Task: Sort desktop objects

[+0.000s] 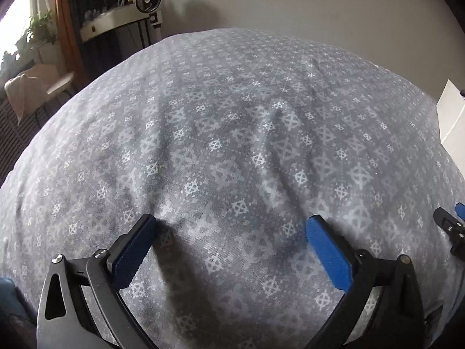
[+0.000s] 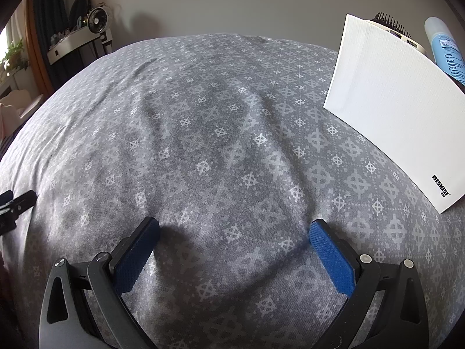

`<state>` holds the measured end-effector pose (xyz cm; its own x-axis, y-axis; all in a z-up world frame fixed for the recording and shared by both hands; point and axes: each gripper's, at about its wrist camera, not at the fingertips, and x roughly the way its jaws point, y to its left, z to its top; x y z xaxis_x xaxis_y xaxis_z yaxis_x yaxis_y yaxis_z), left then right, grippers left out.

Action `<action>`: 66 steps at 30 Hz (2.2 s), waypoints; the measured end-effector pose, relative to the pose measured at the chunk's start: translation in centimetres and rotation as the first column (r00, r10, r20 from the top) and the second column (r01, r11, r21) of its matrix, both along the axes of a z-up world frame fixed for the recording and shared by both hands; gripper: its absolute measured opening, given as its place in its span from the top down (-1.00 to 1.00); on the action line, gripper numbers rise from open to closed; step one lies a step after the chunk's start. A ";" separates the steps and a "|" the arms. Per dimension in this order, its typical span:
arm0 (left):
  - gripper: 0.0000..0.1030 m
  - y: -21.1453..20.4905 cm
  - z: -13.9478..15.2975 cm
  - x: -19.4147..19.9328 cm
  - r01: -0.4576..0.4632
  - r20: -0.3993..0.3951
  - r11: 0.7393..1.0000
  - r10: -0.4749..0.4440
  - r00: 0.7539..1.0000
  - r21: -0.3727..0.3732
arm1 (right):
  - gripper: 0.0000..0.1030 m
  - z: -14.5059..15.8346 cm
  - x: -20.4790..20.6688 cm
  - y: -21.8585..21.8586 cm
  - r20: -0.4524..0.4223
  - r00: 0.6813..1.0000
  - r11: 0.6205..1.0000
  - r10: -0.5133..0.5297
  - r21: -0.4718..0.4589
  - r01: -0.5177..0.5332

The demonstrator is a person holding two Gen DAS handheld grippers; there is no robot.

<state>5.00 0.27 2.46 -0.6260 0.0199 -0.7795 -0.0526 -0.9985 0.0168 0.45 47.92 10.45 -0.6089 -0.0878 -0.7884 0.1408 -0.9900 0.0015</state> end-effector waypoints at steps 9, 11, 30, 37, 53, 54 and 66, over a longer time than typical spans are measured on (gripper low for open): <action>-0.99 -0.6 0.0 -0.1 -0.002 0.006 1.000 0.002 1.000 0.029 | -1.00 0.0 0.0 0.0 0.000 1.000 1.000 0.001 -0.001 -0.001; -0.99 -0.6 0.0 -0.1 -0.003 0.006 1.000 0.003 1.000 0.027 | -1.00 0.0 0.0 0.1 0.000 1.000 1.000 0.001 0.001 -0.001; -0.99 -0.2 -0.1 -0.1 -0.006 0.001 1.000 0.006 1.000 0.013 | -1.00 0.0 -0.1 0.0 0.000 1.000 1.000 0.004 0.000 -0.004; -0.99 -0.2 -0.1 -0.1 -0.007 0.001 1.000 0.007 1.000 0.013 | -1.00 0.0 -0.1 0.1 -0.001 1.000 1.000 0.005 0.000 -0.005; -0.99 0.1 -0.2 -0.2 -0.008 0.000 1.000 0.008 1.000 0.017 | -1.00 -0.1 -0.1 0.1 -0.001 1.000 1.000 0.007 0.000 -0.007; -0.99 0.1 -0.2 -0.2 -0.008 0.000 1.000 0.008 1.000 0.018 | -1.00 -0.1 -0.2 0.1 -0.001 1.000 1.000 0.007 0.000 -0.007; -0.99 0.2 -0.2 -0.2 -0.006 -0.002 1.000 0.006 1.000 0.029 | -1.00 0.0 -0.3 0.4 -0.002 1.000 1.000 0.010 0.002 -0.010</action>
<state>4.79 0.49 2.31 -0.6281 0.0381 -0.7772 -0.0461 -0.9989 -0.0116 0.14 48.33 10.44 -0.6094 -0.0921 -0.7875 0.1503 -0.9886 -0.0006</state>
